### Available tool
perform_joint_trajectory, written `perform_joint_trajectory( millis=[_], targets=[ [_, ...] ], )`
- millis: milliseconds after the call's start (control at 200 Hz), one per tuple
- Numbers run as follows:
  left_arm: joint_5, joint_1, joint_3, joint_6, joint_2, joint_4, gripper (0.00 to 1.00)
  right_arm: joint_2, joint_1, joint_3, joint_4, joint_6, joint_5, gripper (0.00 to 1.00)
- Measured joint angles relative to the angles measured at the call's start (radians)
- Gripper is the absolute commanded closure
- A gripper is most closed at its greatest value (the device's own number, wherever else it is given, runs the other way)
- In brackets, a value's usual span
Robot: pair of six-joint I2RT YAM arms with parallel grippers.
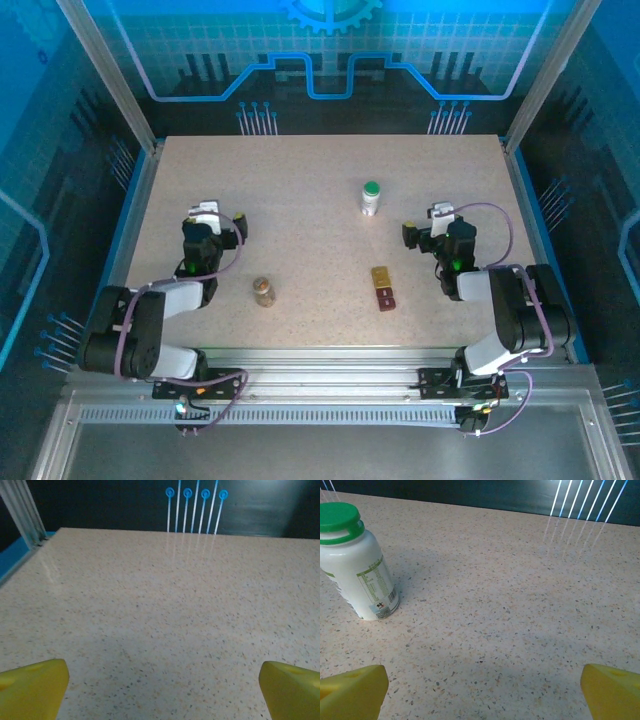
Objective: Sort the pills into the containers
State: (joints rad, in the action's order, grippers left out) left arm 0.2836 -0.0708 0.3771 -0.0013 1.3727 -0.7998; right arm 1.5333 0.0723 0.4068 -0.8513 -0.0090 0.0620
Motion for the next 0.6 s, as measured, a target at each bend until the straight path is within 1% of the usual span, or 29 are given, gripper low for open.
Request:
perform_joint_trajectory(
  millis=[200, 310, 420, 505, 600],
  targets=[
    [0.119, -0.029, 0.002, -0.029, -0.097, 0.093, 0.01, -0.079, 0.015, 0.0, 0.058, 0.005, 0.105, 0.0],
    [0.203, -0.039, 0.029, -0.092, -0.122, 0.183, 0.01, -0.148, 0.032, 0.005, 0.114, 0.005, 0.172, 0.0],
    [0.263, -0.039, 0.036, -0.155, -0.13, 0.198, 0.01, -0.206, 0.048, 0.034, 0.206, 0.029, 0.243, 0.0],
    [0.289, -0.039, 0.034, -0.205, -0.133, 0.199, 0.01, -0.245, 0.05, 0.079, 0.296, 0.068, 0.269, 0.0],
    [0.277, -0.036, 0.019, -0.259, -0.156, 0.193, 0.01, -0.27, 0.052, 0.138, 0.394, 0.116, 0.263, 0.0]
  ],
)
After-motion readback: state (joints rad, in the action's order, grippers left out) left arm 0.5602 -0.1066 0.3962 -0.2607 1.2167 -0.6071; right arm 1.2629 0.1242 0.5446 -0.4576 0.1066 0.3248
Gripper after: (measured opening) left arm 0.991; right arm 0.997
